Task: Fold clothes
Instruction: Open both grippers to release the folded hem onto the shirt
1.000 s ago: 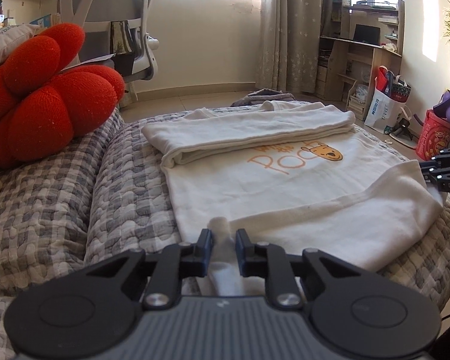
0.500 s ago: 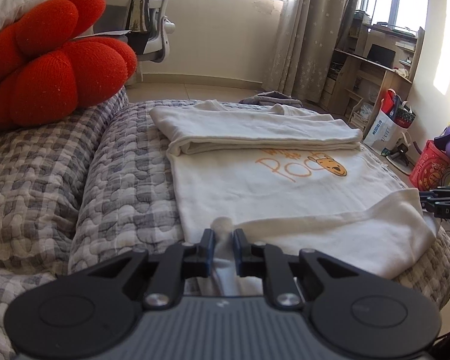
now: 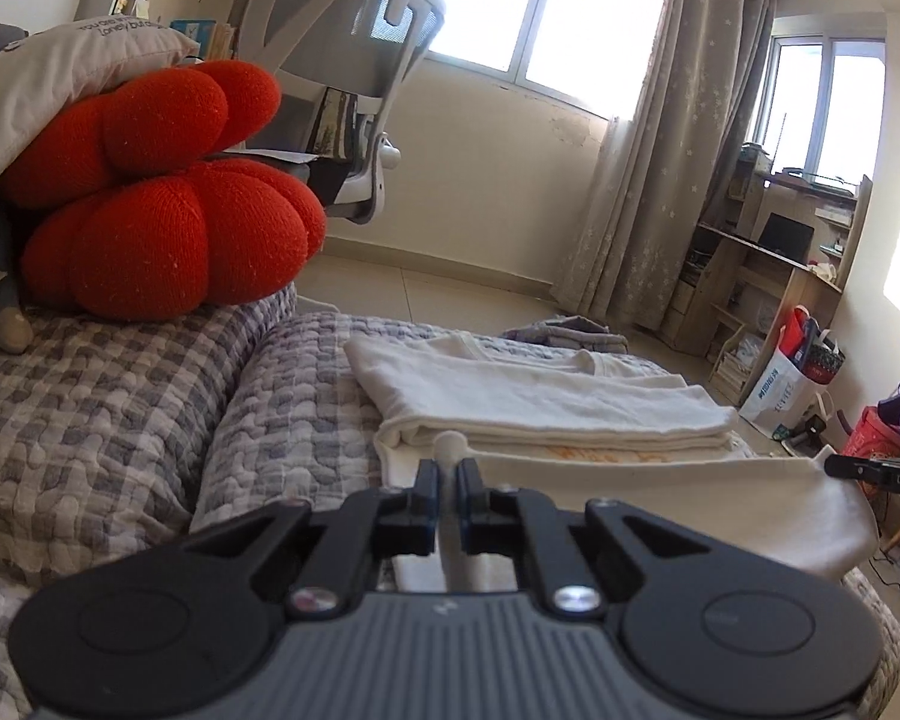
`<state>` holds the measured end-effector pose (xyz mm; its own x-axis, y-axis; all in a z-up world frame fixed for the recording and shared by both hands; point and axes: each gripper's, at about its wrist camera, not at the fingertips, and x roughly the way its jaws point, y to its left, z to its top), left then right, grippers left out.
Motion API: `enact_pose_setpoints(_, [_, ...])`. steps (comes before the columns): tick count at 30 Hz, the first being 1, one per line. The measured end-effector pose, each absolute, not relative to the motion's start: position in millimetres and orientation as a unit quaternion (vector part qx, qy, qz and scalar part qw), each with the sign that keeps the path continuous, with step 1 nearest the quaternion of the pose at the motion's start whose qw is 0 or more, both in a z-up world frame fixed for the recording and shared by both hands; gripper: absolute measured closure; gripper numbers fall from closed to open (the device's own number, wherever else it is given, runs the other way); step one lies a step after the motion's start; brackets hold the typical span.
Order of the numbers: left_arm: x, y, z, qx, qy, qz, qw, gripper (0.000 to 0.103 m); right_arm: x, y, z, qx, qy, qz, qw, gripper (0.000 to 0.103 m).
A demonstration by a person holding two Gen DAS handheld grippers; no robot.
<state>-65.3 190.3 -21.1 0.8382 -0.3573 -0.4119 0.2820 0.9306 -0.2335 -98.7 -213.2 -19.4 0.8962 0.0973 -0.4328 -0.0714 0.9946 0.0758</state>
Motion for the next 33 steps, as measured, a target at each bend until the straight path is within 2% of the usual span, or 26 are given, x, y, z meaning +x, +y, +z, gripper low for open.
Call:
enact_pose_setpoints(11, [5, 171, -39, -0.05, 0.267, -0.129, 0.954, 0.096, -33, -213, -35, 0.015, 0.241, 0.022, 0.97, 0.096])
enact_pose_setpoints(20, [21, 166, -58, -0.026, 0.298, -0.115, 0.947, 0.096, -6, -216, -60, 0.019, 0.273, 0.021, 0.962, 0.096])
enact_pose_setpoints(24, [19, 166, -53, -0.016, 0.301, -0.112, 0.947, 0.087, -12, -217, -55, 0.019, 0.271, 0.026, 0.962, 0.096])
enact_pose_setpoints(26, [11, 167, -42, -0.01, 0.292, -0.105, 0.951, 0.081, -18, -214, -47, 0.008, 0.267, 0.026, 0.963, 0.088])
enact_pose_setpoints(28, [2, 168, -30, -0.009, 0.277, -0.108, 0.955, 0.077, -24, -211, -40, 0.0, 0.263, 0.028, 0.964, 0.086])
enact_pose_setpoints(33, [-12, 148, -10, 0.005, 0.257, -0.159, 0.953, 0.074, -33, -193, -26, 0.007, 0.255, 0.073, 0.964, 0.086])
